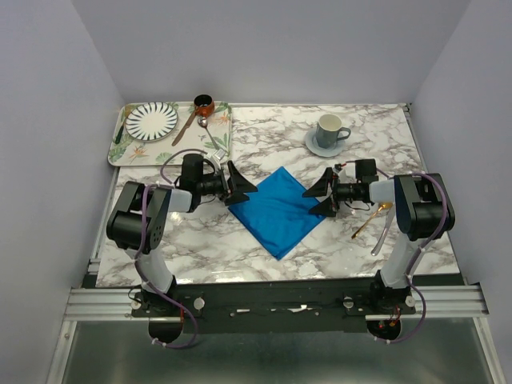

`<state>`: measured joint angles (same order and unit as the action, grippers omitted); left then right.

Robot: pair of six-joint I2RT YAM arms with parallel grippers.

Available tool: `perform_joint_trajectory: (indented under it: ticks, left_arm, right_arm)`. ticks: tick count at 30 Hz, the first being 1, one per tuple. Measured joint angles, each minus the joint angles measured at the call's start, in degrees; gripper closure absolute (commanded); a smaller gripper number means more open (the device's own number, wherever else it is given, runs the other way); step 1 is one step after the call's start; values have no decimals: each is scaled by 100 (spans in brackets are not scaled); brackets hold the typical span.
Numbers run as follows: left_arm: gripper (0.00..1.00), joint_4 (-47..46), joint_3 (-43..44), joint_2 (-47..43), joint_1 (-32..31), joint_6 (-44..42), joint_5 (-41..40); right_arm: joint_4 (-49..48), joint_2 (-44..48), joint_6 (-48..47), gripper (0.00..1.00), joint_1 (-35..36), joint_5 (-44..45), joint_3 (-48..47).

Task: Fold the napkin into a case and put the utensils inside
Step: Smooth out the square-folded napkin at the center of the board, then pick up the top corner of the square folded napkin from the center of the board.

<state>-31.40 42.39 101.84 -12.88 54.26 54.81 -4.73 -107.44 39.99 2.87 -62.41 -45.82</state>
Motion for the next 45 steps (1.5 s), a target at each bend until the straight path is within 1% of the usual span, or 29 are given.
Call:
perform_joint_trajectory:
  ticks: [3, 9, 16, 21, 26, 29, 32, 33, 34, 35, 36, 37, 39, 41, 43, 44, 45]
  left_arm:
    - [1, -61, -37, 125, -2, 9, 11]
    - [1, -225, -35, 717, 2, 68, 90]
    - [1, -190, -4, 748, 39, -31, 140]
    - [1, 162, -70, 498, 39, -466, 138]
    - [1, 1056, -243, -223, 2, -1309, 79]
    - [1, 2052, -76, -1064, -118, -2398, -190]
    - [2, 3093, 404, -1773, -398, -3917, -511]
    - [4, 3416, 595, -1961, -527, -4489, -614]
    - [5, 3803, 815, -2212, -754, -5333, -828]
    - [7, 3998, 879, -2354, -896, -5694, -935]
    - [9, 4214, 872, -2540, -1104, -6373, -1113]
    - [14, 4422, 811, -2686, -1261, -6883, -1257]
    - [20, 4699, 616, -2955, -1650, -7718, -1552]
    - [44, 5139, 313, -3248, -2201, -8852, -1818]
    - [62, 5473, 142, -3375, -2680, -9632, -1978]
    - [64, 5637, 70, -3416, -2924, -9945, -2022]
    - [64, 5720, 28, -3425, -3040, -10122, -2081]
  right_arm:
    - [7, 0, -2, 0, 0, 0, -2]
    - [42, 0, -44, 0, 0, 0, -2]
    - [166, 50, -144, 0, 0, 0, 39]
    - [330, 267, -262, 0, 0, 7, 258]
    - [789, 507, -461, 0, 0, 26, 372]
    - [1335, 573, -730, 0, 0, 26, 223]
    - [1867, 789, -1069, 0, 0, 20, -76]
    - [2017, 905, -1198, 0, 0, 11, -199]
    - [2205, 1054, -1351, 0, 0, 13, -361]
    - [2406, 1189, -1558, 0, 0, 20, -551]
    - [2553, 1266, -1727, 0, 0, 33, -678]
    - [2708, 1342, -1917, 0, 0, 59, -837]
    - [2999, 1429, -2262, 0, 0, 173, -1099]
    - [3237, 1440, -2590, 0, 0, 308, -1281]
    - [3493, 1440, -2898, 0, 0, 413, -1394]
    - [3630, 1447, -3101, 0, 0, 474, -1445]
    - [3742, 1447, -3250, 0, 0, 529, -1488]
